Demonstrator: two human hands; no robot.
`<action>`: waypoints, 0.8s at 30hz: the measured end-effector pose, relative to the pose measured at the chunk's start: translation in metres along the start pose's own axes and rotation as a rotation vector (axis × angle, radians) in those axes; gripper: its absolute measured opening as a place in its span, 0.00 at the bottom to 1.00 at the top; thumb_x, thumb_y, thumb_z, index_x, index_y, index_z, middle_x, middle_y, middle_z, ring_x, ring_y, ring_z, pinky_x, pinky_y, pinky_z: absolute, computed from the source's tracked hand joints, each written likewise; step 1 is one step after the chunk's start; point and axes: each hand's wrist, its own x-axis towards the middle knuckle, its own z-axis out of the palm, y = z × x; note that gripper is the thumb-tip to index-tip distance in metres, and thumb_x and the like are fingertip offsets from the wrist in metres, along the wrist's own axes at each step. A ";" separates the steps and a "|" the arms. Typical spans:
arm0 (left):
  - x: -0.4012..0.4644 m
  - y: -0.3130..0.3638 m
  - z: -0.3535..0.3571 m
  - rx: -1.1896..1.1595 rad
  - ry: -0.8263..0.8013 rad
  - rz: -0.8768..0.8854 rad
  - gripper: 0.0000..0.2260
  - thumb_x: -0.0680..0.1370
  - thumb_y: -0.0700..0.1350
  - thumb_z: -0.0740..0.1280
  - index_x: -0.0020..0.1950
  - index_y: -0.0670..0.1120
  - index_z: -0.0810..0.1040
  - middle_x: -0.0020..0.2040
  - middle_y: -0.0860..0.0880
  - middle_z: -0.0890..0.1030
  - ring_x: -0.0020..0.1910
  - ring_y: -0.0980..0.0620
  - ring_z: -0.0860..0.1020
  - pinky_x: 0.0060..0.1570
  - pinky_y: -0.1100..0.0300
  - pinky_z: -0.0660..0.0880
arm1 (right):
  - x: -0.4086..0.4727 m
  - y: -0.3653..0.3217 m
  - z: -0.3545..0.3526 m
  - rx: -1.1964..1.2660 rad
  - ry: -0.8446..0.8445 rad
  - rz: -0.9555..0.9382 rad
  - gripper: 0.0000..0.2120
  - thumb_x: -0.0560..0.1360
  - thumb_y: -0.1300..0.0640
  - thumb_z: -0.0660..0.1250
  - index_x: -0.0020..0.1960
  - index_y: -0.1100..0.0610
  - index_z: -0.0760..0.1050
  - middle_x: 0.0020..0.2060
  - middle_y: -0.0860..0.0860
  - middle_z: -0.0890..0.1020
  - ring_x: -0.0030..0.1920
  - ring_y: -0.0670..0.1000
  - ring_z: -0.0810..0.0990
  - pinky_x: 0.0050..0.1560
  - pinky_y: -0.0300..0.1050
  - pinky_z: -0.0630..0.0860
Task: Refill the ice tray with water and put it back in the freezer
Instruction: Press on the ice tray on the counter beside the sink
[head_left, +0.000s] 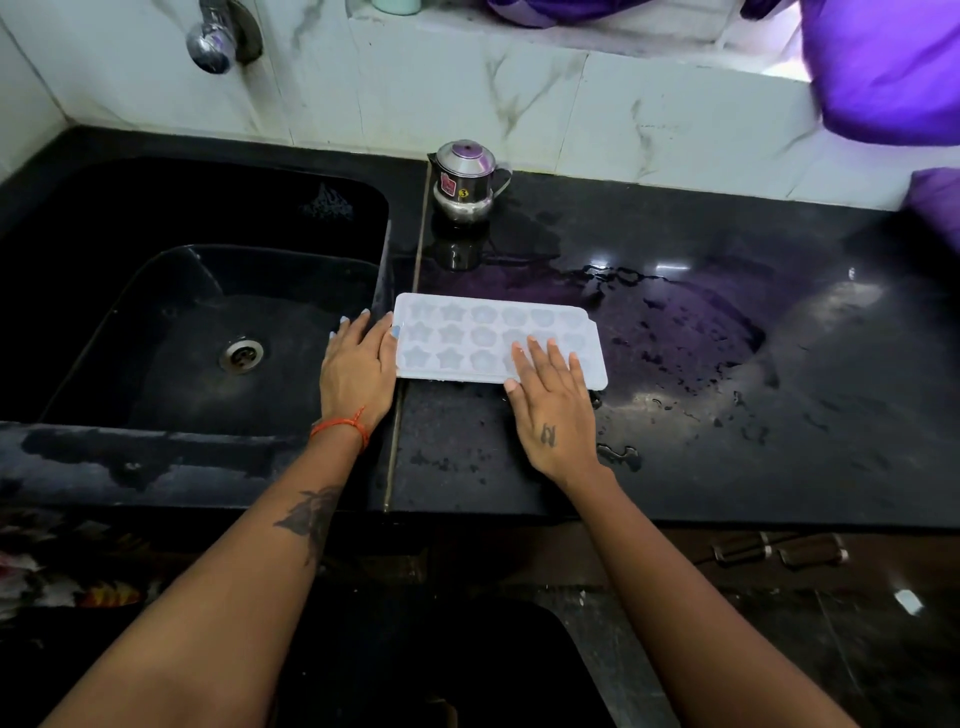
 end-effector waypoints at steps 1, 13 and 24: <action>0.000 -0.001 0.000 -0.005 0.002 0.000 0.18 0.83 0.48 0.52 0.71 0.48 0.70 0.74 0.43 0.65 0.75 0.44 0.57 0.75 0.52 0.50 | 0.000 0.003 -0.001 0.001 0.009 0.031 0.31 0.78 0.42 0.38 0.76 0.55 0.58 0.76 0.52 0.59 0.77 0.53 0.51 0.75 0.45 0.38; 0.003 -0.004 0.002 -0.023 -0.027 0.003 0.19 0.83 0.49 0.51 0.72 0.48 0.68 0.74 0.45 0.64 0.76 0.46 0.56 0.75 0.54 0.50 | 0.017 0.029 -0.018 -0.009 -0.115 0.305 0.30 0.81 0.42 0.45 0.77 0.57 0.45 0.78 0.50 0.45 0.77 0.51 0.38 0.75 0.48 0.35; 0.002 -0.004 0.002 -0.046 -0.030 0.011 0.18 0.83 0.48 0.52 0.71 0.48 0.69 0.74 0.45 0.65 0.76 0.47 0.56 0.75 0.54 0.49 | 0.058 0.026 -0.019 -0.163 -0.290 0.368 0.38 0.79 0.35 0.41 0.77 0.60 0.39 0.77 0.56 0.39 0.76 0.55 0.35 0.74 0.52 0.34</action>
